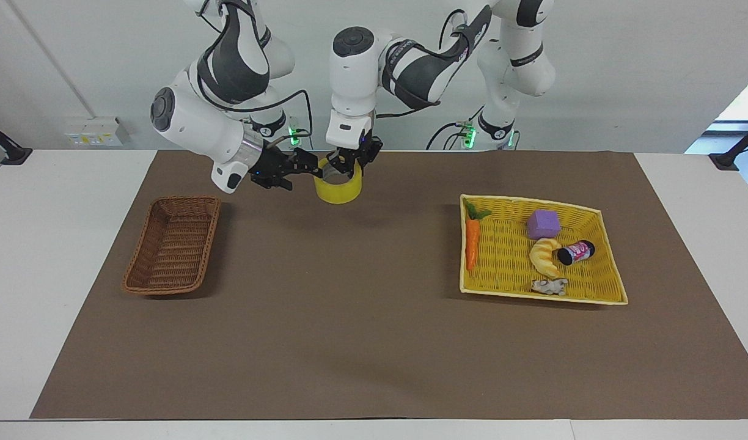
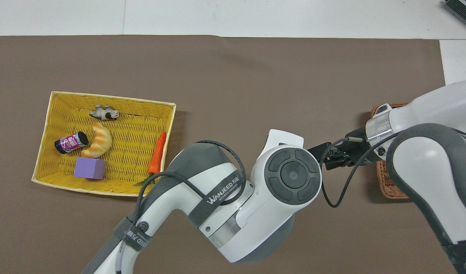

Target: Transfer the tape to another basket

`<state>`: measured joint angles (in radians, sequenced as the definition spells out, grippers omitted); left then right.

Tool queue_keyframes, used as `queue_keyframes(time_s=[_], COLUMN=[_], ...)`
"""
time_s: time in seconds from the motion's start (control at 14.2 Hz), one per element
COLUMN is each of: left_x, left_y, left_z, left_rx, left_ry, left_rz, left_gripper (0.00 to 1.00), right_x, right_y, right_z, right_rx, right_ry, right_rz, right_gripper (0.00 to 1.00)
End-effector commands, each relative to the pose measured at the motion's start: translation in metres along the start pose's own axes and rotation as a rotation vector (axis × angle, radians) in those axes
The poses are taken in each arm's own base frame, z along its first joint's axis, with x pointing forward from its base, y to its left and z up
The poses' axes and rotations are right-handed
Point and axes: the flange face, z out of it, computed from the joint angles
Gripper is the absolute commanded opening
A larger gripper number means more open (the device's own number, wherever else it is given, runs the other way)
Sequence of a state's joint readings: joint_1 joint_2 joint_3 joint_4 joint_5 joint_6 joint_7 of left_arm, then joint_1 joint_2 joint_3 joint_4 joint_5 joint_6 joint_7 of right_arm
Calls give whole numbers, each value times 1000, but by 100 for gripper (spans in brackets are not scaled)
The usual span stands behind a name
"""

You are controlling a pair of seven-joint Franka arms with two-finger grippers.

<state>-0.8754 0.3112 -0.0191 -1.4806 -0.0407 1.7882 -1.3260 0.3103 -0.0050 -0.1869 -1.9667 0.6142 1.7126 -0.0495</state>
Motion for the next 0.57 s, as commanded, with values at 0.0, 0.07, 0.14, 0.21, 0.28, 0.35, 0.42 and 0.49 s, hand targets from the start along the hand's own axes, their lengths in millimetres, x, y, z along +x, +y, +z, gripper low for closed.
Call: queue_keyframes(time_s=[0.0,0.07,0.14,0.21,0.28,0.35,0.42,0.49], left_x=[-2,-1,-1,-1,1,2,4,5], left_y=[3,2,3,7,10,14,16,17], left_z=[-10,-11,-11,-13,-14,-17,-17,-19], left_rx=[30,34,37,30,30,24,26,24], left_ry=[20,19,18,21,22,23,26,37], left_rz=[-12,-14,-12,-13,-16,-25,-29,-29], left_gripper=[0,0,0,0,0,0,0,0], right_x=[-2,-2,-3,-3,-2,-1,-1,0], right_y=[0,1,-1,-3,-1,-2,-2,-3], right_z=[1,6,12,14,16,20,21,21], right_rx=[36,41,54,61,64,68,90,96], right_ry=[-10,-16,-20,-24,-24,-29,-30,-31], right_rz=[16,20,22,23,28,30,37,43], right_gripper=[100,100,100,100,100,100,100,100])
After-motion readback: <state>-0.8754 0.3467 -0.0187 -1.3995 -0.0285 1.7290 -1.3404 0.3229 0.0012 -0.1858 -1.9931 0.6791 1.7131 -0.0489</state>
